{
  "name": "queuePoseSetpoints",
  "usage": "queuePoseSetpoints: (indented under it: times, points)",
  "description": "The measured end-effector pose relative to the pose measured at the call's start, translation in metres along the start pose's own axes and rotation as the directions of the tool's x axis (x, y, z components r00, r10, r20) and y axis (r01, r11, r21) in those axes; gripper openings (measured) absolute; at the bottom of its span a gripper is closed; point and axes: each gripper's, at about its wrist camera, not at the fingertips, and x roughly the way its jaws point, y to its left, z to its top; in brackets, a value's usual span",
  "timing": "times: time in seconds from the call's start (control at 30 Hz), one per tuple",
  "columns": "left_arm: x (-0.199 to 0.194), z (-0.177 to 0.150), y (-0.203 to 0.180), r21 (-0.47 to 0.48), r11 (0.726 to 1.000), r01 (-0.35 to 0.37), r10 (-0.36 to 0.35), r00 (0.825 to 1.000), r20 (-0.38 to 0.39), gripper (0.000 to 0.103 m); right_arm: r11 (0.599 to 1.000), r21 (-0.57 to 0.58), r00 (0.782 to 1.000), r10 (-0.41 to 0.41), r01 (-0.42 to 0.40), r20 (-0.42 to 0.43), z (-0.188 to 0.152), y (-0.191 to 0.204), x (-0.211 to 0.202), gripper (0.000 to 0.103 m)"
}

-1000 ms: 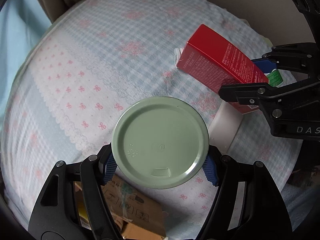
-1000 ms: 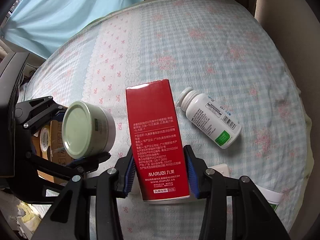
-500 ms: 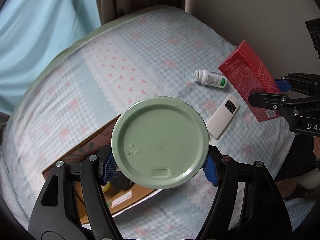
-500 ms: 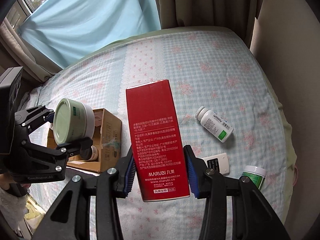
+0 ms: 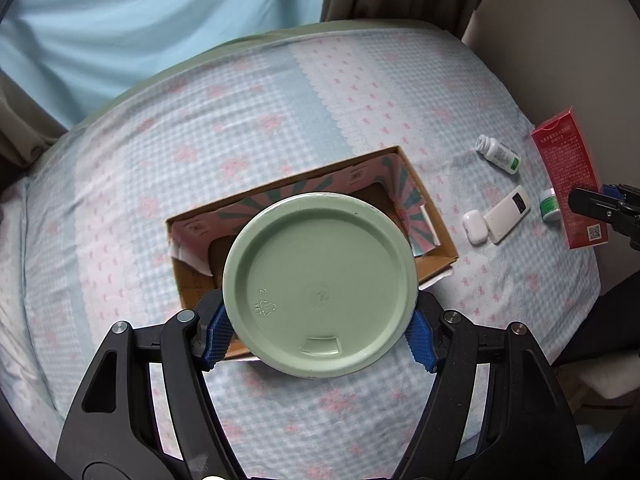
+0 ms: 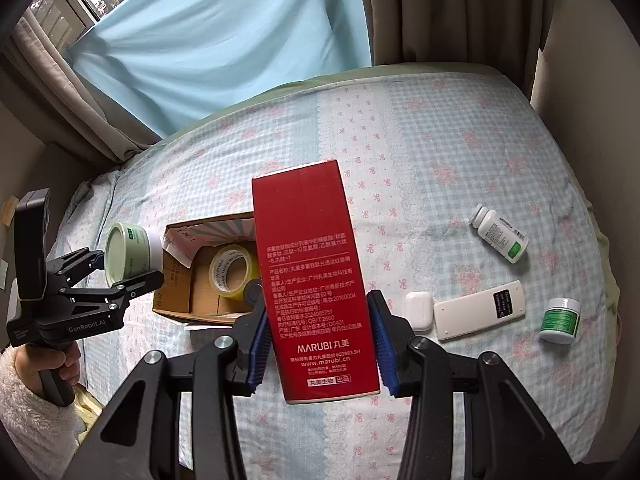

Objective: Organize rigid objects
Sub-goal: 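Carry the green-lidded jar and red box into the cardboard box and release both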

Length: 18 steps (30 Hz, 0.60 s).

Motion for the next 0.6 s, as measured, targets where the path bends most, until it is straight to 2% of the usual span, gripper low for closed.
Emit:
queuePoseSetpoints:
  times: [0.17, 0.3, 0.47, 0.6]
  points:
    - [0.016, -0.016, 0.048, -0.032, 0.999, -0.019, 0.018, 1.0, -0.024, 0.068, 0.999, 0.037, 1.0, -0.006, 0.007, -0.017, -0.004, 0.03, 0.021, 0.041]
    - [0.037, -0.024, 0.073, -0.032, 0.999, -0.025, 0.023, 0.998, -0.056, 0.068, 0.998, 0.056, 0.999, -0.01, 0.013, -0.05, -0.005, 0.051, 0.045, 0.041]
    - [0.077, -0.022, 0.088, -0.029, 0.999, -0.033, 0.03, 0.994, -0.105, 0.068, 0.997, 0.071, 0.993, -0.014, 0.022, -0.114, -0.001, 0.071, 0.081, 0.041]
    - [0.11, -0.02, 0.087, 0.005, 0.999, -0.051, 0.051, 0.987, -0.153, 0.068, 0.996, 0.068, 0.982, -0.036, 0.049, -0.188, 0.007, 0.079, 0.119, 0.041]
